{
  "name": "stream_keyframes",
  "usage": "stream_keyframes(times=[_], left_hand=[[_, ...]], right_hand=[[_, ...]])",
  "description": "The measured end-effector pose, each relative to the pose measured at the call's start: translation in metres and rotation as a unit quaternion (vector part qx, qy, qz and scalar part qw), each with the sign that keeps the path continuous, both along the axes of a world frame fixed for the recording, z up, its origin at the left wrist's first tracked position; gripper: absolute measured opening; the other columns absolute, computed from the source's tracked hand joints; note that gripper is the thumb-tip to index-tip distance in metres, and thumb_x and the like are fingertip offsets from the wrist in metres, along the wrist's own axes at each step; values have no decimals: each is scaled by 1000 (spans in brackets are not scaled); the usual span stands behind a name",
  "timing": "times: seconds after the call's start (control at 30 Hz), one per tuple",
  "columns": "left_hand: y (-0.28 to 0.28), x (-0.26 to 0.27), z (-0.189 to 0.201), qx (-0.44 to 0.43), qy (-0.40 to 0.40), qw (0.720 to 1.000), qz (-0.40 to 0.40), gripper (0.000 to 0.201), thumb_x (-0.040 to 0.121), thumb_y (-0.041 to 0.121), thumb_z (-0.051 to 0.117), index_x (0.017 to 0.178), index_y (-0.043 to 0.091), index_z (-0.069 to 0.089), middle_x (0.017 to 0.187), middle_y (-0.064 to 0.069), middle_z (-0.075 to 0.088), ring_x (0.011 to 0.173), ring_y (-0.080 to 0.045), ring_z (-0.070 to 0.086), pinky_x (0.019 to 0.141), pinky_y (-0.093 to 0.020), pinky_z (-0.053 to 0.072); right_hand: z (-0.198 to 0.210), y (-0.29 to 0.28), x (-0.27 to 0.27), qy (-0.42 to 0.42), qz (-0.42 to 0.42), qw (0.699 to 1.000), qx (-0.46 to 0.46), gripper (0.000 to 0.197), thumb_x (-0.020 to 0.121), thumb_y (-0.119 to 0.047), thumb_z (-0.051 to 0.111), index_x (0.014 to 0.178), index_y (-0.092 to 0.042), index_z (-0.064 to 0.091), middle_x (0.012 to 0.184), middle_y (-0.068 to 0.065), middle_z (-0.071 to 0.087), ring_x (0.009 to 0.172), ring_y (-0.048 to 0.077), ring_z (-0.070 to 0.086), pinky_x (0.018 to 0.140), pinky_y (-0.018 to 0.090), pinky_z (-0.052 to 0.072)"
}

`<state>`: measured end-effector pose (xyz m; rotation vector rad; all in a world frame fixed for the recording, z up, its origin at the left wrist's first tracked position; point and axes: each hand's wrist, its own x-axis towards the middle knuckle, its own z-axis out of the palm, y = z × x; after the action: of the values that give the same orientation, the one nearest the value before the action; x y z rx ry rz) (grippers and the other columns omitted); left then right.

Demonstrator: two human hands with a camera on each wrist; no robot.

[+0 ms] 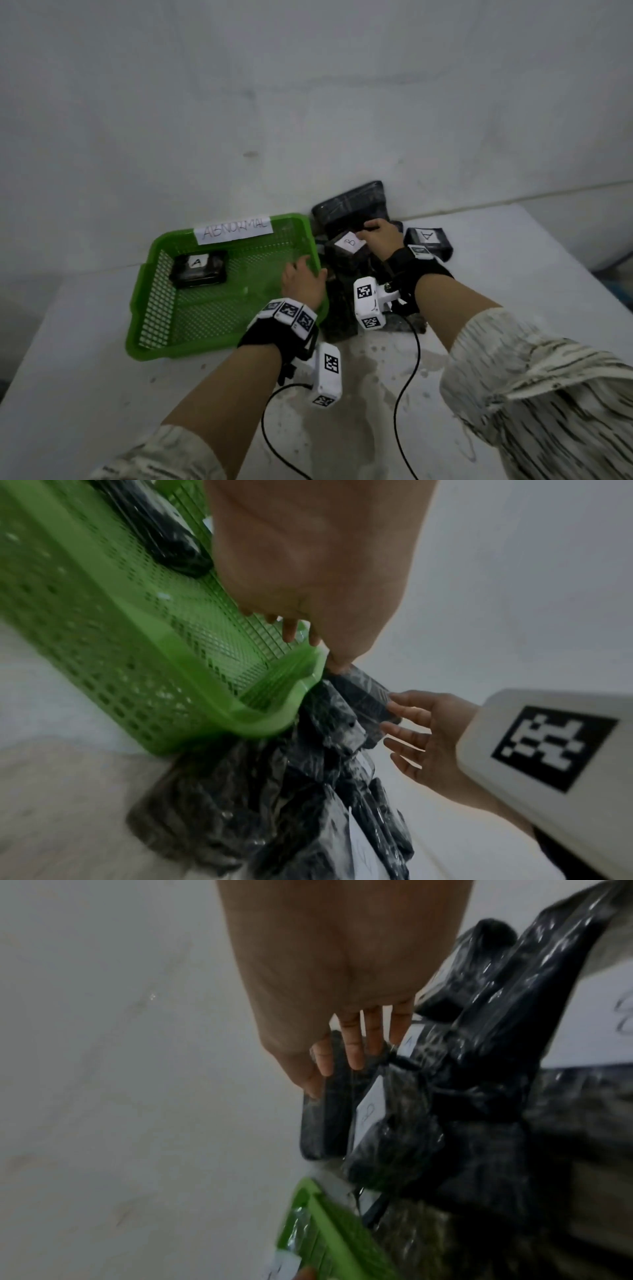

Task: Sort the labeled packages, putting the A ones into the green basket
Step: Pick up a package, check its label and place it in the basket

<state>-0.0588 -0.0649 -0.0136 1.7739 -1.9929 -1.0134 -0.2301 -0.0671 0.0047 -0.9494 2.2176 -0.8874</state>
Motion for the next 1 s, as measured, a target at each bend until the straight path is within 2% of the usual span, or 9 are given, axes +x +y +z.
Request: stream_keyframes(times=[0.17,0.27,0.37,0.5,0.6,0.7,0.73,0.87,1.0], left_hand=[[-2,-39,-9,11,15,998,60,64,95,27,50,146,5,19,147,-22,28,136,-35,27,111,-40,23],[-6,-49,-15,21,28,995,97,63,96,18,47,148,5,15,148,-23,27,136,-37,29,110,-40,25],[-5,-53,-21,14,41,992,116,59,96,5,41,148,6,15,149,-24,26,135,-36,31,110,-39,25],[-4,-54,-25,-4,36,991,130,64,90,-8,39,148,6,16,146,-24,29,133,-35,34,111,-38,25],[-6,-56,-26,-1,41,991,127,67,88,-11,40,148,5,15,145,-23,29,132,-35,34,112,-39,26],[-7,-55,-26,5,34,992,125,68,88,-11,39,148,5,13,146,-23,26,134,-35,32,112,-38,24],[-8,-55,-26,5,30,992,124,68,88,-11,39,148,5,13,146,-23,26,134,-35,32,112,-38,24],[-7,-55,-23,10,12,993,115,67,88,-10,40,148,5,12,146,-22,26,135,-35,30,112,-37,20],[-9,-51,-14,48,-10,994,95,67,92,-2,41,149,7,7,149,-23,22,136,-34,28,110,-38,19]], right_hand=[[-12,8,-47,32,44,992,111,32,77,-45,58,89,-16,65,112,19,65,111,35,56,94,38,44],[-24,2,-60,62,57,985,151,43,88,-44,51,112,-11,64,123,19,60,121,35,49,105,38,35],[-27,-2,-65,49,60,986,146,39,100,-25,36,136,-15,51,137,18,50,127,34,46,108,36,31],[-38,-17,-69,28,65,986,153,44,103,-22,31,143,-10,40,145,20,42,131,36,43,109,39,31],[-46,-23,-66,56,80,981,170,46,101,-32,35,145,-17,37,147,16,41,136,35,36,115,53,21],[-55,-31,-67,79,94,974,188,43,99,-28,41,139,-12,44,144,15,44,130,36,42,98,36,43],[-56,-33,-68,80,94,977,176,39,99,-27,39,134,-11,50,140,15,48,126,35,46,96,32,44],[-49,-28,-76,30,6,988,152,42,94,-29,51,130,-6,54,131,16,55,120,31,53,80,24,39],[-31,-15,-79,5,-107,989,97,67,86,-42,55,135,0,35,136,23,44,122,39,47,93,41,40]])
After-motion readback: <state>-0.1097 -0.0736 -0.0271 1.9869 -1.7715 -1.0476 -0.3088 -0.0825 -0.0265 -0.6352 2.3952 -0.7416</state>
